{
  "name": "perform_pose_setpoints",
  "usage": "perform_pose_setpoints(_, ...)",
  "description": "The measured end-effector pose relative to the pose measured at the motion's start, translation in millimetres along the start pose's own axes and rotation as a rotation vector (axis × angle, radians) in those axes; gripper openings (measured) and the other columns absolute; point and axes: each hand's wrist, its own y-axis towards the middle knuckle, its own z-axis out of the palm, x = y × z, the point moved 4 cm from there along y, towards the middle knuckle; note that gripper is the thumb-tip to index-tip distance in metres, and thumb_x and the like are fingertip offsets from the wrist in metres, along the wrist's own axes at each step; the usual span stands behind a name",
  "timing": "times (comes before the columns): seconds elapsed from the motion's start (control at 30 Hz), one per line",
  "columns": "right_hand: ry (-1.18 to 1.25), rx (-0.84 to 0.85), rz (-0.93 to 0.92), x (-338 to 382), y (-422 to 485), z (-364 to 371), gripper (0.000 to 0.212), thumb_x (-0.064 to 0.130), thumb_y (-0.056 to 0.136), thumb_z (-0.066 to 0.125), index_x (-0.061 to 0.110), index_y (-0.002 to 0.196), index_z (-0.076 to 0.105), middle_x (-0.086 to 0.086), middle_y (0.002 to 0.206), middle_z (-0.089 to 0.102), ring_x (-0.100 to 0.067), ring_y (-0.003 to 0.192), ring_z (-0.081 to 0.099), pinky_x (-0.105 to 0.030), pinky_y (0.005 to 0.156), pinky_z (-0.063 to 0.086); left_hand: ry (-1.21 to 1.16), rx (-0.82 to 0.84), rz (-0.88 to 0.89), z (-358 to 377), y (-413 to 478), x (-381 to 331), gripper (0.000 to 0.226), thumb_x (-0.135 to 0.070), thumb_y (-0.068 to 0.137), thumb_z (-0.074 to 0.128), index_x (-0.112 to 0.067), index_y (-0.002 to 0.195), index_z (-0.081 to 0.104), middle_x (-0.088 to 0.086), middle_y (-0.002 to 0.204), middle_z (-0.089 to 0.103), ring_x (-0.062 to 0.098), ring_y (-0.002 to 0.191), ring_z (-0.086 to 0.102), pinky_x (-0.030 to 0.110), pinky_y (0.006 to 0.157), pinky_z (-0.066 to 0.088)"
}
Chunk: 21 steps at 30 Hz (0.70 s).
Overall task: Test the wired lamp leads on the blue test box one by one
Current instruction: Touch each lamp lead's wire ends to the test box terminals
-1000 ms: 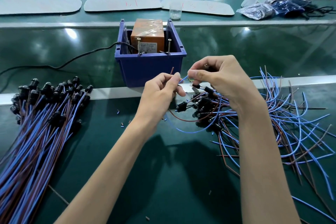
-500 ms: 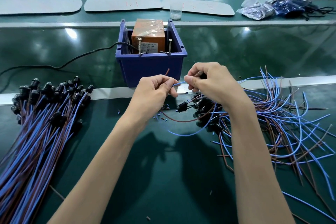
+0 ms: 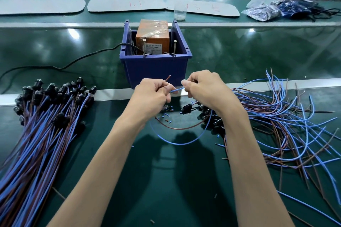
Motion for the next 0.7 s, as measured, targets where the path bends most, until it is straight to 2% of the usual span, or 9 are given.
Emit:
perform_pose_setpoints(0.1, 0.132, 0.023, -0.053, 1, -2, 0, 0.024, 0.022, 0.093, 0.061, 0.018, 0.069, 0.06, 0.007, 0.066, 0.066, 0.001, 0.054, 0.057, -0.012, 0.052, 0.042, 0.018, 0.001, -0.006, -6, 2, 1, 0.033, -0.015, 0.098, 0.051, -0.023, 0.071, 0.067, -0.015, 0.044, 0.05, 0.001, 0.042, 0.037, 0.012, 0.043, 0.029)
perform_pose_setpoints(0.2, 0.186, 0.001, -0.068, -1, -1, -1, 0.026, 0.012, 0.09, 0.064, 0.018, 0.065, 0.059, 0.007, 0.06, 0.064, 0.007, 0.044, 0.056, -0.005, 0.045, 0.037, 0.029, 0.016, -0.017, -10, 2, 1, 0.034, -0.014, 0.098, 0.051, -0.023, 0.069, 0.066, -0.013, 0.044, 0.05, 0.011, 0.055, 0.041, 0.021, 0.055, 0.033)
perform_pose_setpoints(0.33, 0.229, -0.101, -0.022, -15, -2, -15, 0.026, 0.006, 0.088, 0.063, 0.015, 0.064, 0.061, 0.006, 0.059, 0.066, 0.005, 0.047, 0.061, -0.006, 0.056, 0.045, 0.035, -0.04, -0.042, -27, 5, 7, 0.034, -0.013, 0.098, 0.051, -0.024, 0.07, 0.067, -0.014, 0.044, 0.051, 0.012, 0.064, 0.045, 0.025, 0.069, 0.038)
perform_pose_setpoints(0.47, 0.261, 0.062, -0.041, -18, -5, -15, 0.017, 0.002, 0.081, 0.069, 0.015, 0.071, 0.067, -0.006, 0.07, 0.073, -0.009, 0.061, 0.07, -0.028, 0.079, 0.054, 0.05, -0.011, -0.032, -26, 5, 8, 0.031, -0.014, 0.098, 0.05, -0.022, 0.074, 0.068, -0.014, 0.047, 0.056, 0.017, 0.069, 0.047, 0.03, 0.074, 0.042)
perform_pose_setpoints(0.53, 0.233, 0.156, -0.029, -15, -8, -7, 0.009, 0.01, 0.078, 0.075, 0.016, 0.082, 0.07, -0.008, 0.074, 0.074, -0.009, 0.063, 0.071, -0.029, 0.083, 0.051, 0.082, 0.024, -0.032, -18, 3, 6, 0.031, -0.015, 0.099, 0.05, -0.023, 0.074, 0.067, -0.014, 0.048, 0.057, 0.018, 0.068, 0.046, 0.028, 0.069, 0.039)
perform_pose_setpoints(0.57, 0.207, 0.157, -0.021, -14, -8, -5, 0.011, 0.019, 0.078, 0.077, 0.019, 0.087, 0.07, -0.006, 0.077, 0.074, -0.007, 0.06, 0.07, -0.026, 0.08, 0.05, 0.095, 0.045, -0.03, -15, 3, 6, 0.03, -0.016, 0.099, 0.05, -0.023, 0.075, 0.067, -0.014, 0.049, 0.058, 0.017, 0.066, 0.045, 0.027, 0.066, 0.037)
perform_pose_setpoints(0.63, 0.17, 0.059, -0.034, -11, -8, -7, 0.015, 0.035, 0.078, 0.076, 0.024, 0.088, 0.071, 0.0, 0.079, 0.074, -0.003, 0.049, 0.065, -0.021, 0.065, 0.048, 0.107, 0.084, -0.018, -9, 2, 4, 0.03, -0.017, 0.1, 0.049, -0.023, 0.078, 0.069, -0.014, 0.049, 0.058, 0.009, 0.055, 0.044, 0.018, 0.056, 0.034)
perform_pose_setpoints(0.7, 0.211, -0.009, -0.088, -6, -8, -13, 0.015, 0.042, 0.08, 0.073, 0.028, 0.085, 0.072, 0.004, 0.076, 0.073, -0.002, 0.042, 0.056, -0.02, 0.058, 0.046, 0.138, 0.108, -0.002, -5, 1, 2, 0.028, -0.019, 0.1, 0.048, -0.02, 0.083, 0.07, -0.014, 0.048, 0.059, 0.001, 0.04, 0.037, 0.011, 0.043, 0.029)
